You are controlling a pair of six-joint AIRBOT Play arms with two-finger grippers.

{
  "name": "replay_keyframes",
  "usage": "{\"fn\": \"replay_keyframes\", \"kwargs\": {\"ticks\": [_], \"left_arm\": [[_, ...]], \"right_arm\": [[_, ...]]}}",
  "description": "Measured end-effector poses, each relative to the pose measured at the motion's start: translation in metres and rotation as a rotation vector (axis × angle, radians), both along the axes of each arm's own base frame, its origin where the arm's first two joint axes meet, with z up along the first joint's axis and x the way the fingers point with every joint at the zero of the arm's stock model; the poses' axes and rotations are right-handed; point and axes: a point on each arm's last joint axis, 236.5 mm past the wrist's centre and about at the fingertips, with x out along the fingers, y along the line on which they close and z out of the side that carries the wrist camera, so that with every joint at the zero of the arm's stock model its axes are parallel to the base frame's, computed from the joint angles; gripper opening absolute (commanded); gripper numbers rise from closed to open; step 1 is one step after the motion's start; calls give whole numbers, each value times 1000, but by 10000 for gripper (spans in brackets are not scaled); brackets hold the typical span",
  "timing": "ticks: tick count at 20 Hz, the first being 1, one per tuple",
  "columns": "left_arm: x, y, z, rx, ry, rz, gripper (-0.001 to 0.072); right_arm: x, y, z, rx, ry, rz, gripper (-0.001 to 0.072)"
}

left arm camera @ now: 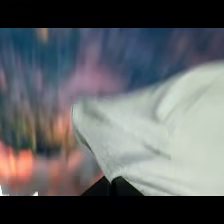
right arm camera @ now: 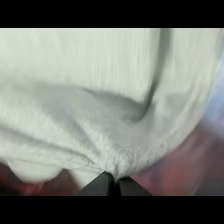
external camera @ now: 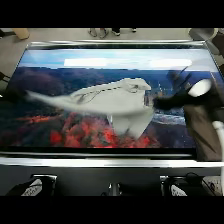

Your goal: Fold the shirts.

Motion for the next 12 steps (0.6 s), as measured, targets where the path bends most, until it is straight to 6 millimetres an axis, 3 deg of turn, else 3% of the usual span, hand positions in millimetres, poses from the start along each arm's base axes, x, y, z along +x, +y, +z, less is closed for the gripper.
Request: {"fn": "replay_keyframes", "kwargs": {"ticks": [1, 2, 3, 4, 5, 6, 7, 8, 10, 12], "left_arm": [[0, -1, 67, 37, -174, 14, 27], [-11, -4, 143, 83, -368, 36, 27], [-32, -9, 213, 120, -556, 59, 27], [-64, -17, 282, 152, -746, 80, 27], [-101, -27, 334, 169, -900, 96, 27], [-140, -38, 374, 182, -1026, 106, 27], [-173, -48, 400, 190, -1119, 112, 27], [-196, -56, 414, 197, -1169, 111, 27], [-227, -68, 424, 214, -1209, 104, 27], [-234, -70, 420, 237, -1187, 102, 27]], "right_arm": [[15, -12, 66, -56, -195, -13, 14], [19, -26, 146, -113, -416, -44, 14], [9, -39, 221, -159, -622, -84, 14], [-15, -52, 296, -200, -827, -135, 14], [-46, -62, 355, -228, -990, -182, 14], [-84, -69, 402, -240, -1125, -224, 14], [-117, -74, 433, -243, -1215, -254, 14], [-146, -78, 455, -243, -1288, -283, 14], [-183, -84, 472, -246, -1344, -316, 14], [-198, -88, 476, -250, -1352, -337, 14]]}}
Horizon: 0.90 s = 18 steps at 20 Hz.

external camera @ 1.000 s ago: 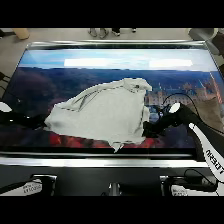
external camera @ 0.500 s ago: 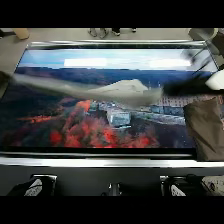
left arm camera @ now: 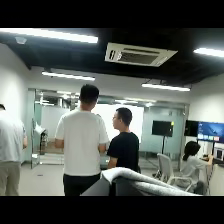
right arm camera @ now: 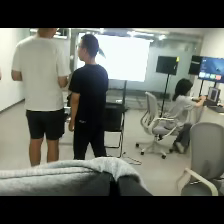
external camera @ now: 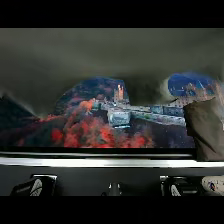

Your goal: Fold the shirts.

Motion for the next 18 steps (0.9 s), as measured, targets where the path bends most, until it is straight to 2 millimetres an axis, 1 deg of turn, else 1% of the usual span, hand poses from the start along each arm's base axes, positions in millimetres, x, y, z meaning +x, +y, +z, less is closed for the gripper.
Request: {"fn": "replay_keyframes", "kwargs": {"ticks": [1, 3, 4, 5, 6, 7, 8, 9, 10, 11, 12, 14, 15, 17, 18], "left_arm": [[2, 0, -5, 4, 23, 4, 27], [14, 3, -16, 5, 80, 5, 27], [27, 7, -26, 2, 131, 4, 27], [45, 11, -40, -4, 197, -1, 27], [65, 16, -57, -13, 271, -7, 27], [87, 22, -79, -25, 357, -16, 27], [114, 30, -109, -45, 467, -27, 27], [141, 38, -147, -70, 592, -40, 27], [166, 47, -186, -98, 710, -49, 27], [189, 57, -232, -127, 836, -52, 27], [207, 64, -276, -153, 949, -56, 27], [238, 75, -362, -203, 1146, -59, 27], [251, 77, -402, -226, 1224, -65, 28], [277, 77, -464, -253, 1329, -71, 29], [289, 76, -486, -264, 1355, -74, 29]], "right_arm": [[0, -2, -3, 6, 14, -7, 15], [9, -4, -14, 25, 69, -11, 15], [20, -4, -25, 34, 118, -13, 15], [35, -5, -38, 39, 177, -16, 15], [54, -6, -56, 46, 256, -19, 16], [76, -6, -79, 49, 349, -22, 16], [100, -6, -105, 53, 452, -24, 16], [127, -5, -140, 58, 581, -22, 16], [153, -2, -177, 63, 712, -17, 12], [175, 2, -218, 70, 847, -6, 12], [197, 7, -262, 79, 988, 11, 12], [234, 21, -343, 113, 1210, 57, 13], [250, 28, -381, 143, 1298, 79, 13], [281, 44, -439, 215, 1392, 121, 14], [294, 51, -463, 252, 1418, 141, 15]]}}
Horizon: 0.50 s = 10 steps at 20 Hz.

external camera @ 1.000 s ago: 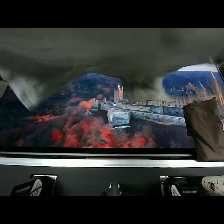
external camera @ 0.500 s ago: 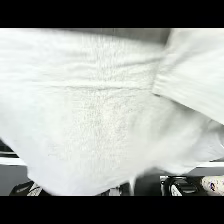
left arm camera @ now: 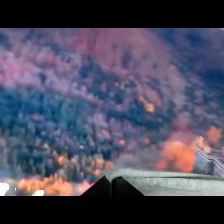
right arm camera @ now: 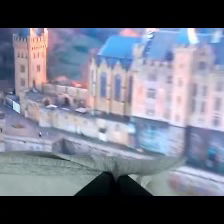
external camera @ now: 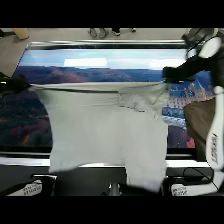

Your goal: Fold the shirts.

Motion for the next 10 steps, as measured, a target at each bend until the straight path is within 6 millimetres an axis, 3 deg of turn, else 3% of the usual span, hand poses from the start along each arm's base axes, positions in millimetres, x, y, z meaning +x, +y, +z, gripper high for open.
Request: {"fn": "replay_keyframes", "kwargs": {"ticks": [2, 5, 7, 10], "left_arm": [[28, -8, -35, -42, 14, 8, 30], [62, -22, -65, -135, -5, 44, 29], [74, -31, -77, -178, -12, 50, 30], [70, -43, -90, -185, 21, -17, 29]], "right_arm": [[24, 14, -33, 71, 12, -16, 15], [49, 26, -62, 144, 0, -48, 15], [59, 27, -68, 155, -21, -58, 16], [58, 11, -75, 72, -20, -44, 16]]}}
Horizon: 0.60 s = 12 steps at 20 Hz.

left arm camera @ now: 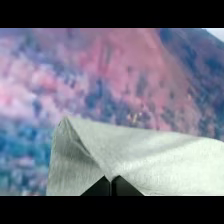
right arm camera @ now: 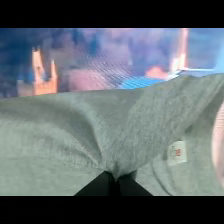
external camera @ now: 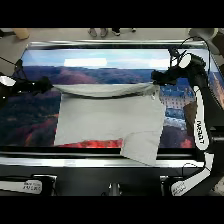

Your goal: Fold the shirts.

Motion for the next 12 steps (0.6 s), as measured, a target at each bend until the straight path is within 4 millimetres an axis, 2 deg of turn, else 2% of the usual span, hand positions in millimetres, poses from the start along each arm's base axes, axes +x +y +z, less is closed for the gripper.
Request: {"fn": "replay_keyframes", "kwargs": {"ticks": [3, 6, 7, 9, 10, 11, 12], "left_arm": [[-30, -9, -29, 35, 133, -96, 29], [-62, -9, -60, 75, 279, -130, 31], [-68, -9, -67, 81, 311, -135, 71], [-75, -12, -73, 78, 344, -138, 409], [-76, -12, -74, 75, 353, -136, 452], [-76, -10, -72, 76, 357, -134, 452], [-75, -7, -67, 73, 358, -132, 451]], "right_arm": [[-27, -22, -28, -111, 136, 31, 16], [-46, -24, -58, -124, 255, 45, 16], [-51, -24, -66, -118, 284, 42, 68], [-55, -23, -71, -109, 312, 28, 415], [-55, -22, -71, -106, 317, 26, 462], [-57, -23, -66, -106, 318, 26, 499], [-60, -24, -58, -107, 316, 34, 496]]}}
